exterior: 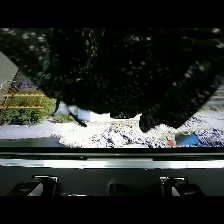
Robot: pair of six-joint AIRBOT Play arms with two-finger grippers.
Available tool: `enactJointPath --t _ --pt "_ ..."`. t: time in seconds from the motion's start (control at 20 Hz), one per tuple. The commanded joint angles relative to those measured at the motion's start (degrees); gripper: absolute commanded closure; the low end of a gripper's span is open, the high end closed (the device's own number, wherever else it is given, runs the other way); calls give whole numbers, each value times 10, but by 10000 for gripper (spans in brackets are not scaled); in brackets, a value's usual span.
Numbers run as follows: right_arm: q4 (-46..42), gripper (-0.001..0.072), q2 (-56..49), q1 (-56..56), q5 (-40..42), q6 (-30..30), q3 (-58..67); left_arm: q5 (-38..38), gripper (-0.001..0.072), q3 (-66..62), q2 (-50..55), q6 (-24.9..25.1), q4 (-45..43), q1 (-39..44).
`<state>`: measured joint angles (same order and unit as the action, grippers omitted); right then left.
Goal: Fold the clothes and pants, and hang the long-sleeved shirts on hangers.
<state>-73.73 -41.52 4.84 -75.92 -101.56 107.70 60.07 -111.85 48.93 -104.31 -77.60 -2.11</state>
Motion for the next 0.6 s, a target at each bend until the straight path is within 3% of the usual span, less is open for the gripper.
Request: enactJointPath --t 0.0,0.25,0.4,0.55 --pt "-14 672 57 0 -17 -22 9 18 684 -3 -64 -33 -56 -1" --pt "13 672 5 0 -16 -92 8 -31 683 21 -24 -31 -49 0" --pt "13 671 -99 0 -47 -107 8 -52 683 51 75 36 -21 7" --pt "2 671 -235 0 -55 -76 -2 -89 683 51 227 70 -21 34"
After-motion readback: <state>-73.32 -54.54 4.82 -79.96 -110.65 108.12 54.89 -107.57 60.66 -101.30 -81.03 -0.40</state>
